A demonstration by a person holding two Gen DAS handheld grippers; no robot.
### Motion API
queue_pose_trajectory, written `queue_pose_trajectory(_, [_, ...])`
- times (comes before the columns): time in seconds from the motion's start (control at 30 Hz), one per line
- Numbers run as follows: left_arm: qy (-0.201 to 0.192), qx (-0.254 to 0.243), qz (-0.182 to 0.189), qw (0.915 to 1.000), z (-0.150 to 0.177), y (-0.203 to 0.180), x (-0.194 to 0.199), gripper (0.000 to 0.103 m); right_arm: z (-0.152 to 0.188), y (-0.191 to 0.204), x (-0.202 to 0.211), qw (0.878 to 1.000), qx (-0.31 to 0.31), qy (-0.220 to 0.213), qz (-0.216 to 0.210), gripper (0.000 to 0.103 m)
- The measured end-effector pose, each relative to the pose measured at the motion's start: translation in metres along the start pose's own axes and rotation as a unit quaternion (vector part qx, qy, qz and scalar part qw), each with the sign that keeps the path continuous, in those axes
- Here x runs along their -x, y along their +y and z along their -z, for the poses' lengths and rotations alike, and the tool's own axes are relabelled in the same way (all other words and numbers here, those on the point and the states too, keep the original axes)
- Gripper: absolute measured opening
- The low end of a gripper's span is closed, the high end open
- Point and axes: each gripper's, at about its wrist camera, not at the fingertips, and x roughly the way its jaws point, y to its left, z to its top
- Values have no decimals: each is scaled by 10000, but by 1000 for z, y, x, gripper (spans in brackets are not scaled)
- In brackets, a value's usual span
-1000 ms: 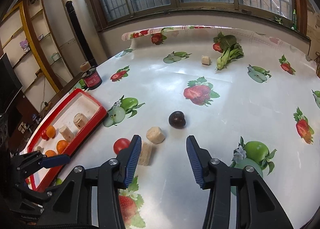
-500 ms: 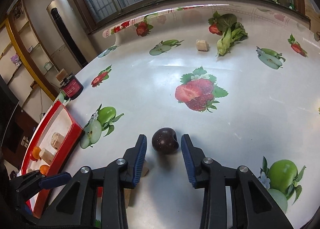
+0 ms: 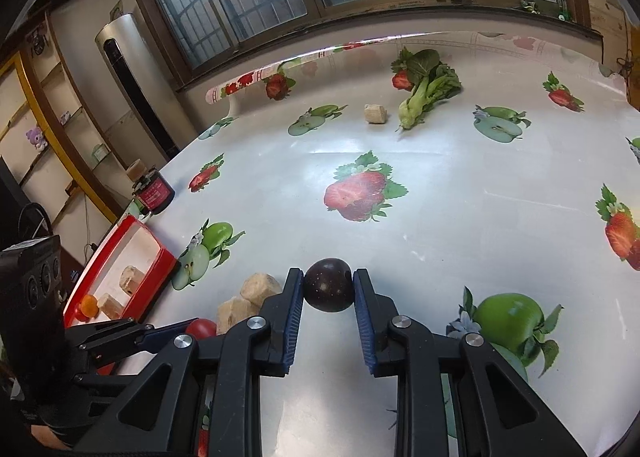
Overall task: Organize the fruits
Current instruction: 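Grasp the red tomato with the left gripper while the right gripper grasps the dark plum, then carry the tomato and plum over the red tray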
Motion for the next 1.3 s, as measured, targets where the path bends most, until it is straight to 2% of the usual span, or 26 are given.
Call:
queue_pose_trajectory(0.17, [-48,76,37,10000,8,2,14,31,6,1,17,10000,-20,-50,1,26])
queue_pose_trajectory(0.83, [-474,211,-488,9975,44,23,91,32,26,55,54,9992,297,-188,-205,26])
queue_pose_trajectory(1.3, [-688,516,-784,9932,60,61,128,32,30,104,52,9971,605,-134,-437,26])
